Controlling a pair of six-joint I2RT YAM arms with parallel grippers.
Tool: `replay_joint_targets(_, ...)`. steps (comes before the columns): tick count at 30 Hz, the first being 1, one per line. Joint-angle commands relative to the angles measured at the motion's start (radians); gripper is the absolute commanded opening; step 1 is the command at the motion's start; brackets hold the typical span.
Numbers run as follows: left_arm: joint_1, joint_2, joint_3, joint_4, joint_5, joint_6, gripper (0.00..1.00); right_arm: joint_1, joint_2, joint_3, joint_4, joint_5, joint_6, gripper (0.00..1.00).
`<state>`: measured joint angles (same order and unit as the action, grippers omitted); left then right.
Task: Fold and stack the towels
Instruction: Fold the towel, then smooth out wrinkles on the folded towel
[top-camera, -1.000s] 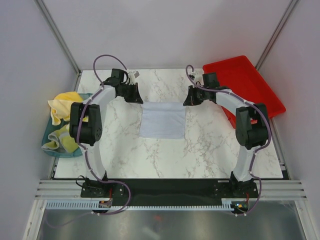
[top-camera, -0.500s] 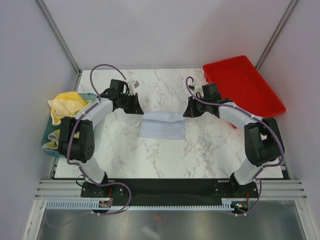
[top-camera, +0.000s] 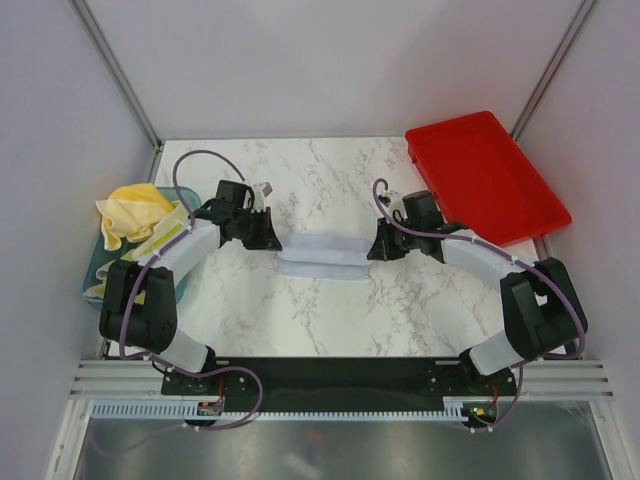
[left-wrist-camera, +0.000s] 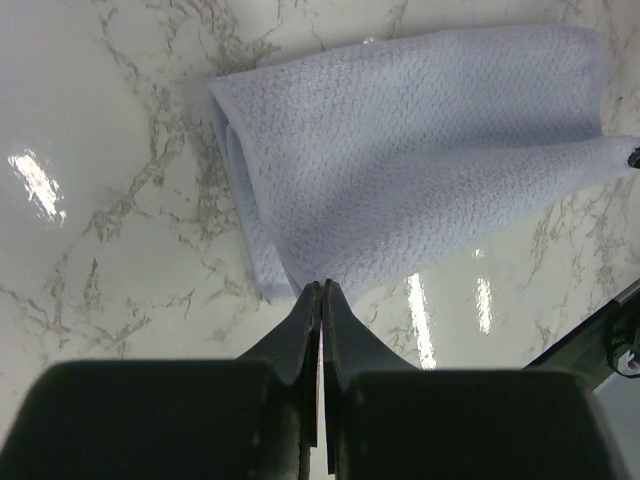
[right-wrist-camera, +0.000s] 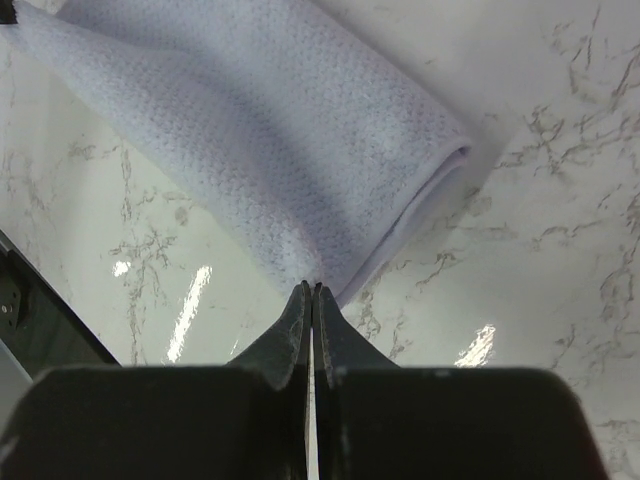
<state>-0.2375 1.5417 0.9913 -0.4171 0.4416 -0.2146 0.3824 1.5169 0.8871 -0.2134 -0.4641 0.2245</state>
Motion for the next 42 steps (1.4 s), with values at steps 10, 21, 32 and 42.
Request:
replay_joint_targets(10,-0.046,-0.046,-0.103,-0.009,-0.126,-0.134,0.02,0.030,-0.017,-0.105,0.095,0.036,0.064,0.00)
replay_joint_targets(21,-0.066,-0.055,-0.046,-0.133,-0.224,-0.132,0.40,0.044,-0.049,-0.096,0.017,0.087,0.090,0.29)
replay_joint_targets(32,-0.079,-0.098,0.038,-0.059,-0.094,-0.212,0.50,0.088,-0.031,0.055,-0.146,0.156,0.257,0.34)
replay_joint_targets(42,-0.085,0.138,-0.006,0.112,-0.135,-0.269,0.45,0.098,0.077,-0.097,0.186,0.073,0.260,0.29)
